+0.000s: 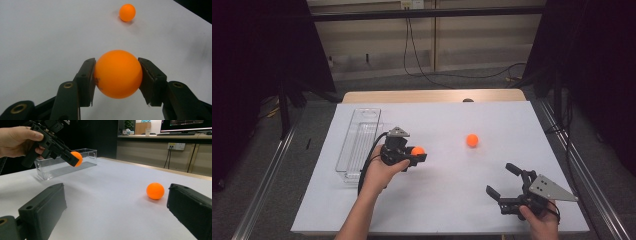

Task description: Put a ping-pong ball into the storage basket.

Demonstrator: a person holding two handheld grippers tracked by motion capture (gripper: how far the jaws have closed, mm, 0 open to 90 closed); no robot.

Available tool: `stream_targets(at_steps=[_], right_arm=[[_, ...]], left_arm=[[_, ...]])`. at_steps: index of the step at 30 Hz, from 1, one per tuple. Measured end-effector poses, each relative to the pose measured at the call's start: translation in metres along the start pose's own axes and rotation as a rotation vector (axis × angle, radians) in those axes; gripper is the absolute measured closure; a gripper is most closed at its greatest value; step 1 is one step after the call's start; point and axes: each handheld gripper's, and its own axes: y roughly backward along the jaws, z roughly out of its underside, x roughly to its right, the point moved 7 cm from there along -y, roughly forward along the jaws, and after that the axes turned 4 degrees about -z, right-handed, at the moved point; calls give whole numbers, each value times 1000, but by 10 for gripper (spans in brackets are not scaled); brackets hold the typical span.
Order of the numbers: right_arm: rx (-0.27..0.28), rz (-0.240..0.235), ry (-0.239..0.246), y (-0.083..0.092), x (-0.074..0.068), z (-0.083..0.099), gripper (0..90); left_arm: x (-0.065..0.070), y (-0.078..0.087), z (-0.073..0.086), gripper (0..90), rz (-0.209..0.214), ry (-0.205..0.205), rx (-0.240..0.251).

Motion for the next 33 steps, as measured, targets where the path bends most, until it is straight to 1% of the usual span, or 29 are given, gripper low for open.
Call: stream_targets(at_steps=[9,11,19,21,33], right_arm=[[1,-1,0,0,0,0,15],[2,-2,0,0,0,0,15],[3,-3,0,0,0,0,15],[1,-1,0,0,0,0,15],[3,-3,0,0,0,0,15]], left_arm=[[-2,2,0,508,-3,16,1],[-3,3,0,508,-8,10,-1],[-7,8,-2,508,-17,21,8],[-8,8,-1,508,-20,19,3],[-12,13,-1,508,-22,24,0]])
